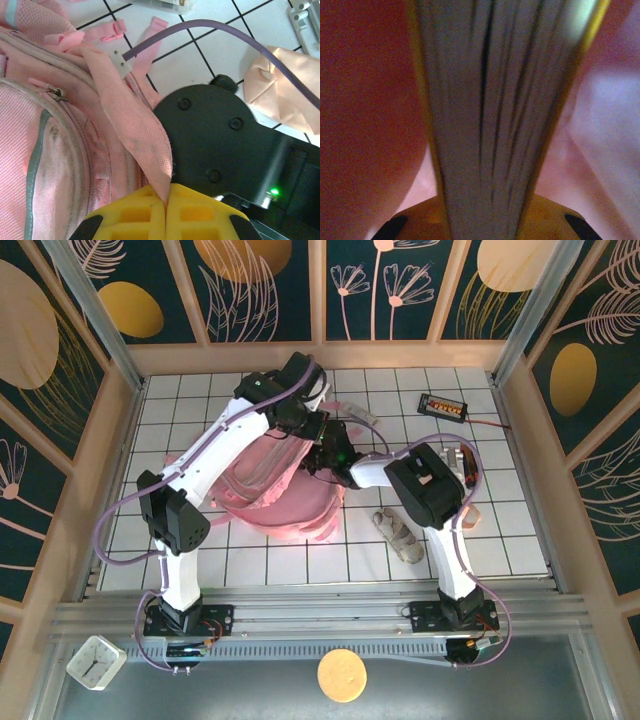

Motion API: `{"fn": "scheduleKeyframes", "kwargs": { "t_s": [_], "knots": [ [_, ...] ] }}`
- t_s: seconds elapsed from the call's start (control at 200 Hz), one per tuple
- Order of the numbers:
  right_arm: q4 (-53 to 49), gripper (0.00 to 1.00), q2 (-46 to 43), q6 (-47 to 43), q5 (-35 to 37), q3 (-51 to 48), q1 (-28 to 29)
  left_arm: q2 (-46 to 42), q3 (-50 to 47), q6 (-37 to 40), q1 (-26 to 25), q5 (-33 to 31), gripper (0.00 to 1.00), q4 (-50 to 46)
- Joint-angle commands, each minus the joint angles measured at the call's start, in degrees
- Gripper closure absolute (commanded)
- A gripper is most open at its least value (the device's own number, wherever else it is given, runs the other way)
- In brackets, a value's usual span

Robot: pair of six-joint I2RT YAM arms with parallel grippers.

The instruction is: Pack the student bag

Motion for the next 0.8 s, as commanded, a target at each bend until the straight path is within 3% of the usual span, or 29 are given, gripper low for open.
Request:
{"fn": "scheduleKeyframes", "kwargs": {
  "t_s": [0.0, 0.055, 0.125, 0.425, 0.555, 0.616, 0.676, 0.791],
  "knots": [
    [-3.00, 0.55, -0.35, -1.31, 0.37, 5.33, 0.44, 0.34, 0.12, -0.35, -0.66, 1.70, 1.00, 1.59],
    [-9.78, 0.38, -2.29, -4.05, 0.05, 5.72, 0.09, 0.28, -0.40, -0.25, -0.58, 1.50, 1.00, 1.97],
    [-16.20, 0.28, -5.41, -6.93, -0.10, 4.98, -0.31, 0.28, -0.83, -0.58, -0.21, 0.97, 1.00, 2.64],
    [-35.94, 0.16, -21.79, -13.43, -0.70, -4.51, -2.82, 0.54, -2.73, -2.80, 2.96, 2.08, 1.00, 6.52],
    [-43.84, 0.16, -27.07, -15.97, -0.55, -5.56, -4.38, 1.89, -2.57, -3.07, 3.07, 2.77, 1.00, 6.95],
    [-48.57, 0.16, -29.94, -16.80, -0.01, -6.24, -5.11, 1.72, -2.94, -3.33, 3.08, 2.75, 0.69, 7.26],
    [-54.37, 0.15, -33.01, -17.97, 0.86, -7.55, -5.75, 0.89, -3.95, -3.34, 3.05, 2.51, 0.51, 7.65],
    [-62.24, 0.10, -41.46, -19.41, 4.84, -13.09, -5.96, -2.58, -7.21, -3.65, 3.44, 1.89, 0.39, 8.02]
  ]
}}
